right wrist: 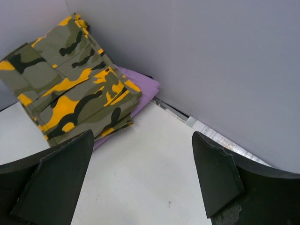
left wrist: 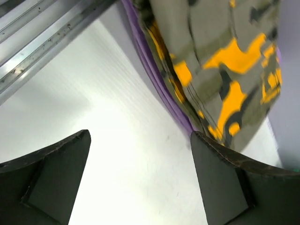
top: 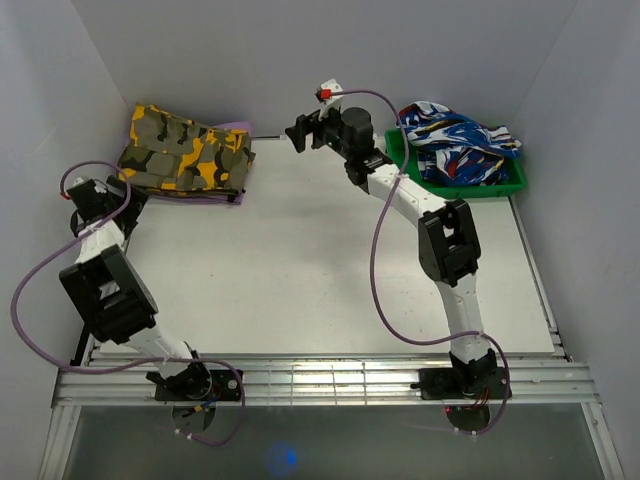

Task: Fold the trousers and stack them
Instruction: Neatly place the folded trousers to the corner

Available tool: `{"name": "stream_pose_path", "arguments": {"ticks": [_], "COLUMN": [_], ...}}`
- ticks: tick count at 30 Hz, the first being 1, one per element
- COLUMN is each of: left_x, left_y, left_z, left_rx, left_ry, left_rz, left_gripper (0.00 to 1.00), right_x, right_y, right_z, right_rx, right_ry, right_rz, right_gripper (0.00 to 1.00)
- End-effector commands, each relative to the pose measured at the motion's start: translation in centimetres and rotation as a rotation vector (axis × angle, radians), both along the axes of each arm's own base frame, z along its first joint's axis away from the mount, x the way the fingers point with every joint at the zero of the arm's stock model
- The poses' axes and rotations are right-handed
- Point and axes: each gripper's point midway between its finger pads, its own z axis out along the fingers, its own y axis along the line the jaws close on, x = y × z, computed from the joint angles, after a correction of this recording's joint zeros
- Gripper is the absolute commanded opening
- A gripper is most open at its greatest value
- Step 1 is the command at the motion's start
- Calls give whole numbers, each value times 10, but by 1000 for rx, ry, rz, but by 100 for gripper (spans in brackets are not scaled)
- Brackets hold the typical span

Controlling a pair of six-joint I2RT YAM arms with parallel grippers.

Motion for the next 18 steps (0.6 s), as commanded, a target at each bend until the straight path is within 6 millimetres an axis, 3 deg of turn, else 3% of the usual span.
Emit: {"name": "stream_pose_path", "arguments": {"ticks": [1, 3, 4, 6, 7, 9, 10, 11, 13, 14, 16, 17, 18], "left_x": [-39, -36, -25, 1, 31, 64, 80, 114, 140, 165, 186, 198, 207], "left_y": [-24, -38, -35, -33, -20, -5, 2, 9, 19, 28, 38, 42, 51], "left_z": [35, 55, 75, 93, 111, 121, 127, 135, 130, 120, 108, 119, 82], "left_rx": [139, 268, 348, 509, 567, 654, 693, 732, 752, 751, 757, 791, 790], "left_ry": [4, -47, -80, -97, -120, -96, -105, -135, -125, -133, -116, -144, -91], "left_rz": [-137, -305, -335, -430, -444, -444, -460, -477, -480, -485, -456, -442, -443], "left_gripper": [98, 98, 98, 97, 97, 94, 92, 89, 78, 74, 68, 68, 68], "right_x": [-23, -29, -37, -45, -52, -60, -65, -68, -71, -71, -73, -73, -76], "right_y": [-19, -33, -39, -53, -59, -69, -75, -80, -92, -98, -104, -111, -115], "right_z": [9, 2, 6, -3, -4, -12, -5, -14, -11, -15, -12, -15, -15], "right_rx": [-70, -94, -100, -127, -141, -167, -165, -204, -224, -233, -240, -249, -255], "right_ry": [52, 102, 114, 169, 181, 217, 215, 212, 205, 217, 221, 244, 253], "right_rz": [53, 64, 73, 82, 87, 85, 80, 78, 61, 44, 32, 16, 9], "right_gripper": [90, 90, 90, 90, 90, 90, 90, 90, 90, 90, 90, 90, 90]}}
